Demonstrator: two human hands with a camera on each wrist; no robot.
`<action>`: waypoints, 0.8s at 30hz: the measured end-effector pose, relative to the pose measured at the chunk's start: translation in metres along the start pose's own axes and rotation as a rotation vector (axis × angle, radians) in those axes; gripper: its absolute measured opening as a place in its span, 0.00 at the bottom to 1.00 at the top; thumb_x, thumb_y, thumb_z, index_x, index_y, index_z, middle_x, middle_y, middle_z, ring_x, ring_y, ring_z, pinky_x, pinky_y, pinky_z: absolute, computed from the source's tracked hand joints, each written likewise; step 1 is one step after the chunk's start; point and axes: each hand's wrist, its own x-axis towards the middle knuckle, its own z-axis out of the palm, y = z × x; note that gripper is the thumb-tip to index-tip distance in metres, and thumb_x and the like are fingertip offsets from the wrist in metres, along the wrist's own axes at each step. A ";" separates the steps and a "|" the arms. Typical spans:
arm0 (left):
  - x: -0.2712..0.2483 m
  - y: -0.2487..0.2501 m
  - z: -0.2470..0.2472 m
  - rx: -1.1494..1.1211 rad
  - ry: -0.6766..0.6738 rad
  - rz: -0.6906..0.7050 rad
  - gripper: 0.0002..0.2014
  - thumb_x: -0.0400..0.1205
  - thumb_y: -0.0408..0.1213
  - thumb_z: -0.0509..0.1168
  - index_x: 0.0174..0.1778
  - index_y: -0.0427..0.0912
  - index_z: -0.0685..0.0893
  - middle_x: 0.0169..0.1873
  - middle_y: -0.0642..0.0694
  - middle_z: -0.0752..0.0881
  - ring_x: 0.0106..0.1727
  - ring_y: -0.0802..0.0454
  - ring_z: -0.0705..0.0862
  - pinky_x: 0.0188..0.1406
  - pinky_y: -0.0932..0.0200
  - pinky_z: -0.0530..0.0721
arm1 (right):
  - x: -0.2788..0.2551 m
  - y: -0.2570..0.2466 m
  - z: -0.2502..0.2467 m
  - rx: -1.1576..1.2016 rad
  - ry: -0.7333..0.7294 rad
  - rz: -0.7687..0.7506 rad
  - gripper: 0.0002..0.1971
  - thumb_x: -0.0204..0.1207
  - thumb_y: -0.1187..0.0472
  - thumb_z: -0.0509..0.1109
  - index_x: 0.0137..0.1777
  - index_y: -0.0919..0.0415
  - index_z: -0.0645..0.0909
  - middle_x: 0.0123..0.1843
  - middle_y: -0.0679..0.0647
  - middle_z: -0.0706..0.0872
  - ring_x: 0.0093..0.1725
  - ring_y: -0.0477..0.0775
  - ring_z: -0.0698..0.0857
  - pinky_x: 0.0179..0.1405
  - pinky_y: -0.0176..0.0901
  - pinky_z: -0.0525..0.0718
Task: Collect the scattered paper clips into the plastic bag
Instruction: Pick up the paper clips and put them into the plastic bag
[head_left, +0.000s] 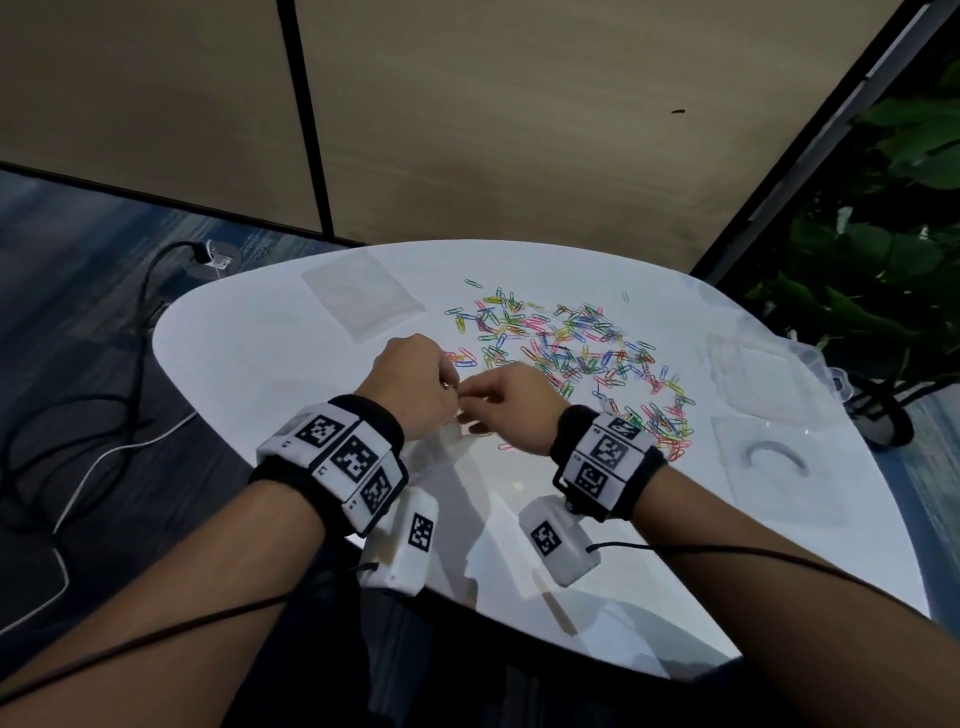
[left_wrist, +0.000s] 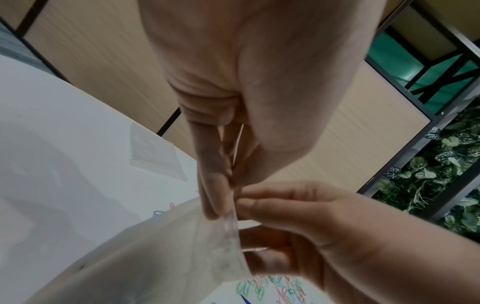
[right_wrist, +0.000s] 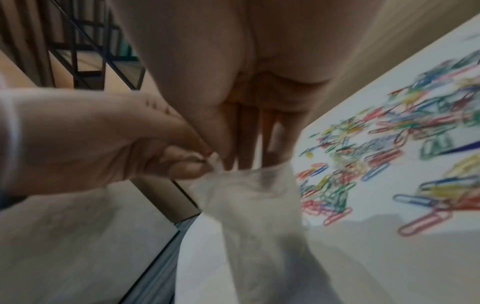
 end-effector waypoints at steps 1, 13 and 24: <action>-0.001 0.000 -0.001 -0.004 0.009 -0.001 0.14 0.75 0.28 0.65 0.48 0.41 0.94 0.42 0.43 0.91 0.50 0.42 0.91 0.55 0.52 0.89 | -0.001 0.003 -0.007 0.128 0.056 0.012 0.11 0.78 0.68 0.66 0.48 0.60 0.90 0.45 0.59 0.92 0.44 0.58 0.91 0.47 0.50 0.91; -0.004 0.000 -0.008 -0.031 0.033 -0.034 0.16 0.77 0.26 0.63 0.55 0.39 0.93 0.54 0.41 0.92 0.58 0.41 0.89 0.63 0.47 0.88 | -0.025 0.132 -0.008 -1.110 -0.236 0.036 0.30 0.86 0.43 0.47 0.86 0.44 0.43 0.89 0.50 0.42 0.87 0.64 0.44 0.81 0.74 0.49; 0.002 -0.001 0.001 -0.099 0.005 -0.045 0.06 0.84 0.34 0.67 0.49 0.39 0.89 0.28 0.46 0.90 0.31 0.46 0.94 0.48 0.50 0.94 | -0.022 0.171 -0.031 -0.998 0.026 0.152 0.12 0.80 0.67 0.64 0.61 0.62 0.80 0.58 0.60 0.81 0.55 0.62 0.83 0.49 0.48 0.83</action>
